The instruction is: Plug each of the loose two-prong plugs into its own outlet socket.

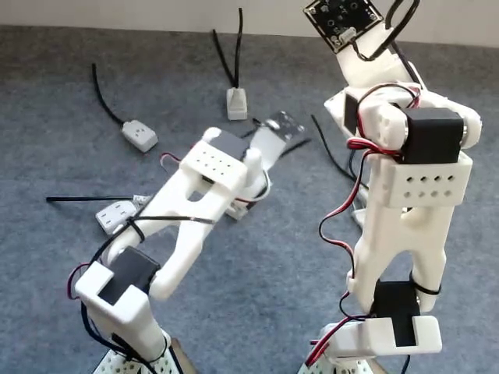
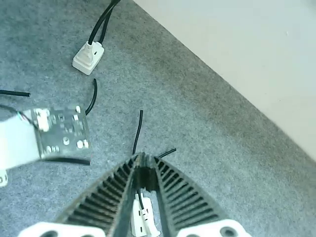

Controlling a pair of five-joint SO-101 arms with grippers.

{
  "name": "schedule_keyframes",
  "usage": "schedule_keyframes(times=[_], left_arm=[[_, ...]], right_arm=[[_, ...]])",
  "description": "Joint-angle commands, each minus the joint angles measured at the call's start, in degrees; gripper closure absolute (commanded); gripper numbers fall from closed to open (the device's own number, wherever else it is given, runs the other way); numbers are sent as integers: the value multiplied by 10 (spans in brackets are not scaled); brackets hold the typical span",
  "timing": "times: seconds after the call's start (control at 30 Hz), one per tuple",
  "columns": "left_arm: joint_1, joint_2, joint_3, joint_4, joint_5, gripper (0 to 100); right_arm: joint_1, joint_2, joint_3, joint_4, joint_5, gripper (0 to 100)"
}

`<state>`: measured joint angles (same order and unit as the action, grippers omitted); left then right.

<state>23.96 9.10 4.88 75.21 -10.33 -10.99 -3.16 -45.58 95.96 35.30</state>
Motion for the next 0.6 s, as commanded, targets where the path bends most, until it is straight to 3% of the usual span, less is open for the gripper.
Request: schedule_keyframes(times=[0.0,0.43,0.57], left_arm=[[-18,-4,-20,-34,-3,993],[-26,0,-10,-39,-2,993],[-28,37,12,-78,32,993]], right_arm=[[5,-24,-10,-8,3,989],[5,-24,-9,-8,3,989],[5,-26,-9,-8,3,989]])
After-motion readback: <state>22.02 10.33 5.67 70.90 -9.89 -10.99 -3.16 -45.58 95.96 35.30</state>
